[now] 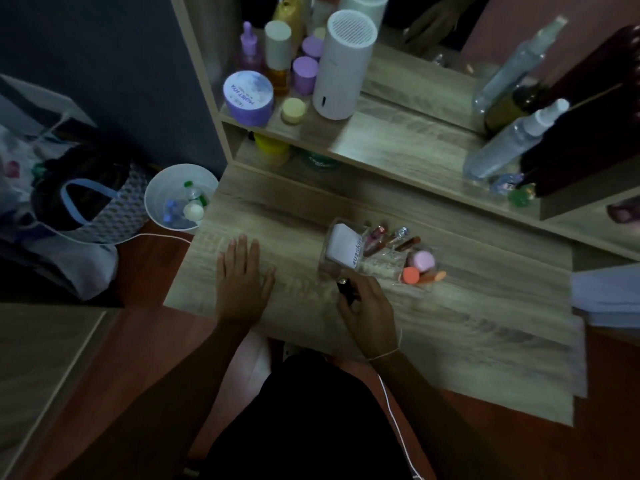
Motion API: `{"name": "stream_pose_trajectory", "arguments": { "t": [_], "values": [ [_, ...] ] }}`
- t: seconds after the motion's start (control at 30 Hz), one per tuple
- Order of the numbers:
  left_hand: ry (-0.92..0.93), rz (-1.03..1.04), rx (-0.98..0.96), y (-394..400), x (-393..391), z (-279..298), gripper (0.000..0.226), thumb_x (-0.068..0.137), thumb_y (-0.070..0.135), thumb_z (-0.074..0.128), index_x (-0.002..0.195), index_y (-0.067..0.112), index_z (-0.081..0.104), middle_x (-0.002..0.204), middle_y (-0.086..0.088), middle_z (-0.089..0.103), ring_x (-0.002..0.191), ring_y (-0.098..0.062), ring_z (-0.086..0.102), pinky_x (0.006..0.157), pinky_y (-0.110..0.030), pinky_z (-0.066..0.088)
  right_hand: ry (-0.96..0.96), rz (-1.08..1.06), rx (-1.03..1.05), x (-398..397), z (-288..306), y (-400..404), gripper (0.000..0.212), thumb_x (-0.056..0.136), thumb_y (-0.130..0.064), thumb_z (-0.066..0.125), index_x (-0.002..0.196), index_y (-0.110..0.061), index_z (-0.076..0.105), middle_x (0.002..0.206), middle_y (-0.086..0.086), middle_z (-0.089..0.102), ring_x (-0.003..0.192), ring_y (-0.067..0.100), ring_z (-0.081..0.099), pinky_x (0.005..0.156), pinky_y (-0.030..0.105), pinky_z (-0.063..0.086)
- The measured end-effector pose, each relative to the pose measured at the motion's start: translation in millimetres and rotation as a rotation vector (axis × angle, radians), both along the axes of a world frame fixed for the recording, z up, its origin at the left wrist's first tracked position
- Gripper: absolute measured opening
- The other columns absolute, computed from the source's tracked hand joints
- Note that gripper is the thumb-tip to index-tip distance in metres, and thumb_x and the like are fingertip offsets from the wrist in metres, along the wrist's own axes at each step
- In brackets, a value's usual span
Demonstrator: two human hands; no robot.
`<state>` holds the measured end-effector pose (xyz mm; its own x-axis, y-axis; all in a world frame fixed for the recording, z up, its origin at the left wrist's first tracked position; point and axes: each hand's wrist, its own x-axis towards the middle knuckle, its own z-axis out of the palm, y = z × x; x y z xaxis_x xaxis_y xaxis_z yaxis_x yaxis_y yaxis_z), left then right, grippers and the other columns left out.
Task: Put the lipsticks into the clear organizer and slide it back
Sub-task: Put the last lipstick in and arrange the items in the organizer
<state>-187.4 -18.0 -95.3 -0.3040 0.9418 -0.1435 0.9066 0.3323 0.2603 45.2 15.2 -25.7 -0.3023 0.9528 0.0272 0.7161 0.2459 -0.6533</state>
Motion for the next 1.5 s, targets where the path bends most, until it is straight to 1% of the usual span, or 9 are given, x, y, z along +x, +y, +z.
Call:
{"name": "stream_pose_trajectory", "arguments": {
  "t": [0.07,0.23,0.37,0.5,0.57,0.67,0.93,1.13,1.5],
  "values": [
    [0.014,-0.01,0.005,0,0,1,0.071,0.09,0.053,0.026,0.145,0.009,0.021,0.153,-0.023,0.026,0.142,-0.038,0.021,0.114,-0.056,0.019,0.03,-0.055,-0.002,5,5,-2,0.033,0.08,-0.009,0.07,0.112,-0.011,0.064,0.108,0.008,0.066,0.093,0.024,0.067,0.077,0.037,0.055],
    [0.046,-0.067,0.01,-1,3,3,0.063,0.093,0.043,0.026,0.143,0.005,0.027,0.149,-0.027,0.03,0.139,-0.041,0.028,0.111,-0.06,0.023,0.092,-0.234,0.044,22,15,-3,0.025,0.08,-0.012,0.073,0.103,-0.011,0.063,0.099,0.005,0.07,0.09,0.022,0.067,0.077,0.033,0.052],
    [0.015,-0.27,0.151,1,23,8,0.056,0.089,0.022,0.053,0.138,0.0,0.037,0.142,-0.031,0.039,0.131,-0.047,0.038,0.104,-0.066,0.033,0.143,-0.381,0.054,36,23,5,0.027,0.079,-0.011,0.072,0.103,-0.014,0.061,0.093,0.006,0.073,0.084,0.021,0.069,0.075,0.033,0.054],
    [-0.037,-0.517,0.177,5,69,24,0.058,0.091,0.033,0.031,0.139,0.001,0.036,0.145,-0.027,0.038,0.134,-0.043,0.035,0.105,-0.063,0.034,0.106,-0.405,0.142,45,28,23,0.029,0.078,-0.005,0.074,0.105,-0.008,0.061,0.098,0.014,0.071,0.085,0.028,0.069,0.074,0.04,0.057],
    [-0.094,-0.509,0.163,8,84,27,0.06,0.094,0.037,0.026,0.142,0.002,0.031,0.149,-0.025,0.031,0.139,-0.04,0.026,0.11,-0.061,0.025,0.089,-0.379,0.17,47,29,33,0.027,0.078,-0.003,0.072,0.103,-0.006,0.061,0.106,0.015,0.067,0.091,0.027,0.066,0.078,0.043,0.057],
    [-0.095,-0.44,0.123,10,95,25,0.066,0.093,0.042,0.032,0.145,0.002,0.021,0.153,-0.022,0.023,0.142,-0.036,0.02,0.113,-0.056,0.018,0.078,-0.363,0.147,47,28,45,0.023,0.078,-0.002,0.072,0.098,-0.005,0.062,0.106,0.014,0.065,0.09,0.026,0.065,0.076,0.044,0.056],
    [-0.122,-0.406,0.085,9,102,27,0.067,0.091,0.043,0.036,0.142,0.0,0.031,0.149,-0.026,0.031,0.138,-0.038,0.029,0.109,-0.059,0.027,-0.012,-0.306,0.086,36,22,54,0.019,0.08,0.001,0.067,0.097,-0.005,0.063,0.091,0.012,0.064,0.083,0.03,0.063,0.081,0.056,0.052],
    [-0.127,-0.412,0.1,7,101,29,0.066,0.091,0.041,0.036,0.142,-0.001,0.03,0.149,-0.025,0.03,0.138,-0.039,0.028,0.11,-0.06,0.026,-0.064,-0.259,0.036,34,18,58,0.023,0.079,0.004,0.066,0.101,-0.005,0.063,0.092,0.016,0.07,0.084,0.03,0.066,0.076,0.049,0.055],
    [-0.118,-0.405,0.067,8,101,23,0.069,0.09,0.043,0.039,0.144,0.003,0.026,0.151,-0.023,0.029,0.14,-0.036,0.028,0.11,-0.058,0.025,-0.145,-0.256,-0.013,35,13,61,0.02,0.085,-0.005,0.063,0.104,-0.009,0.066,0.095,0.017,0.069,0.083,0.034,0.066,0.071,0.052,0.057]
  ]
}}
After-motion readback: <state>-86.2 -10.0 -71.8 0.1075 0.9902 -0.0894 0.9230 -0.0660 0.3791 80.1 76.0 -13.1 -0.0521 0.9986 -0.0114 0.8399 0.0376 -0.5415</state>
